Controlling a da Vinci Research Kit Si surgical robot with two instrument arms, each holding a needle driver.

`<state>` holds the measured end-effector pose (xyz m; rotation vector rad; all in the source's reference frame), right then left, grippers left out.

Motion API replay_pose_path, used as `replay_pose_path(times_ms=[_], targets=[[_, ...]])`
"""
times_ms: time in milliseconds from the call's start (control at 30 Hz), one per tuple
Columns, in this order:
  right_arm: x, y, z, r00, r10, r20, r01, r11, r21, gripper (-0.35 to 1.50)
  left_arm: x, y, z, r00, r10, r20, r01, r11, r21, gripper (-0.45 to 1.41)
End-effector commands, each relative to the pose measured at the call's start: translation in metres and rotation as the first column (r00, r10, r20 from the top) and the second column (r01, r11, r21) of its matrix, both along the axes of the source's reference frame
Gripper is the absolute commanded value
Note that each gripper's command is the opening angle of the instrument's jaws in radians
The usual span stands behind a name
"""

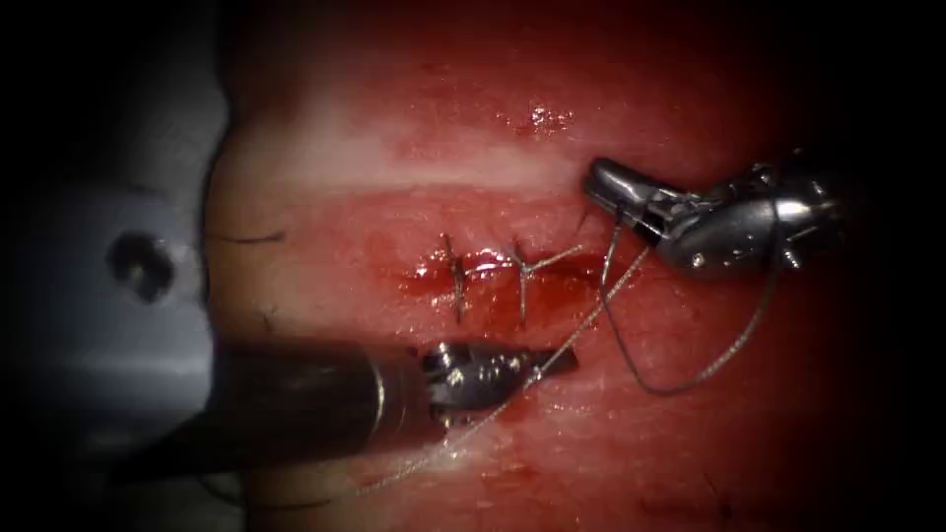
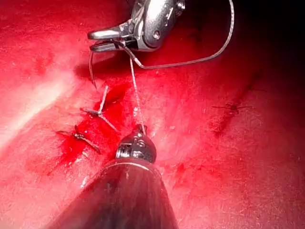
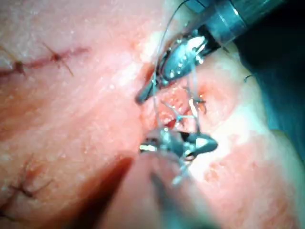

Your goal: Wound Closure

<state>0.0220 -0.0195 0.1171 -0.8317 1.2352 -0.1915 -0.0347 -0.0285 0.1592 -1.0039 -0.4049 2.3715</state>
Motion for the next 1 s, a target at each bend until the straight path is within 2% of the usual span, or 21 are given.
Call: replay_pose_path(times_ms=[33, 267, 700, 1000], targets=[[0.0005, -0.0008, 0.0005, 1.000, -0.005, 0.006, 0.005, 1.000, 0.001, -0.35, -0.0005, -0.0011, 0.0005, 1.000, 0.002, 0.001, -0.002, 1.000, 0.005, -0.06], [0.0006, -0.0008, 0.0007, 0.999, -0.016, 0.049, 0.016, 1.000, -0.018, -0.35, -0.0005, -0.0012, 0.0005, 1.000, 0.003, 0.003, -0.003, 1.000, 0.007, -0.06], [0.0008, -0.0013, 0.0030, 0.997, -0.025, 0.077, 0.028, 0.999, -0.036, -0.35, -0.0005, -0.0008, 0.0001, 1.000, 0.005, 0.004, -0.005, 1.000, 0.012, -0.05], [0.0009, -0.0035, 0.0042, 0.993, -0.062, 0.103, 0.066, 0.997, -0.034, -0.35, -0.0006, -0.0006, 0.0000, 1.000, 0.002, 0.006, -0.002, 1.000, 0.012, -0.01]])
